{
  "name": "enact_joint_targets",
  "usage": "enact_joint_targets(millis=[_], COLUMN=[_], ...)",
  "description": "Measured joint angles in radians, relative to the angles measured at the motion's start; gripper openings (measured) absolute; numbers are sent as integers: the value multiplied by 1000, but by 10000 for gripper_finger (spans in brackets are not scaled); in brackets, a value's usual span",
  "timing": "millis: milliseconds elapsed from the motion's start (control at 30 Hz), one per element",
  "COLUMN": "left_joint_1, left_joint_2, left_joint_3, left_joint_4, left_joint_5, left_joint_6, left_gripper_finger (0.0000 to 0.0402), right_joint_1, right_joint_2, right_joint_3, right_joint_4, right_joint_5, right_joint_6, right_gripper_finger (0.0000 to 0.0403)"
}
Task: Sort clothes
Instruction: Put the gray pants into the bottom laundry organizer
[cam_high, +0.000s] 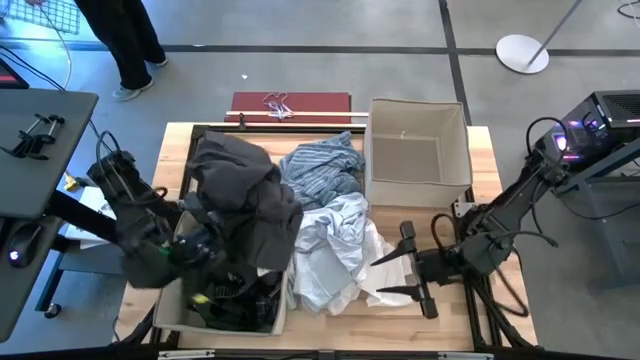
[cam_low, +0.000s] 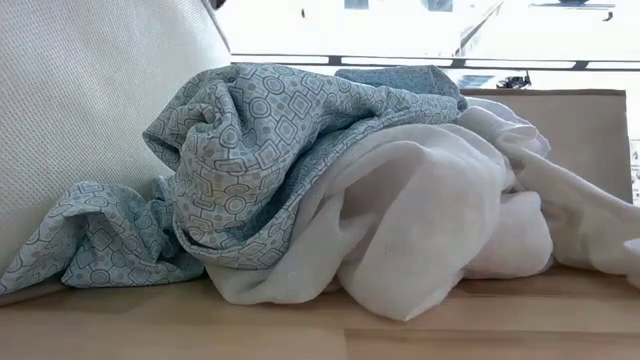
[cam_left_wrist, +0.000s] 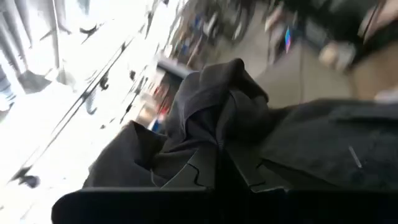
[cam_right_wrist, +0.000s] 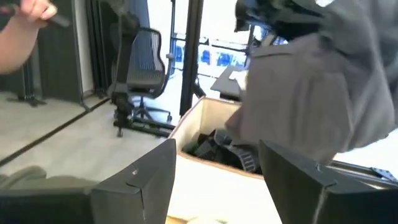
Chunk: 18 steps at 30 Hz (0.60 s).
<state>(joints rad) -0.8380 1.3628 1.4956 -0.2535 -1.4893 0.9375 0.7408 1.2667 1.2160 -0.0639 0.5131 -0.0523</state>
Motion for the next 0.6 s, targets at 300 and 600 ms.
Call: enact_joint_targets(millis=[300,600], left_joint_1=[-97,-125], left_joint_2=[-16,40], left_joint_3=[2,-10], left_joint_4=[-597,-1324], left_joint_5=[353,909], left_joint_6=[-802,-1813], left_gripper_finger=[1,0], right_joint_1=[1,6], right_joint_2=[30,30], right_joint_3=[-1,-1], right_joint_4=[-67,-67], right_joint_5=[-2,-7], right_joint_6=[72,79], right_gripper_finger=[220,220])
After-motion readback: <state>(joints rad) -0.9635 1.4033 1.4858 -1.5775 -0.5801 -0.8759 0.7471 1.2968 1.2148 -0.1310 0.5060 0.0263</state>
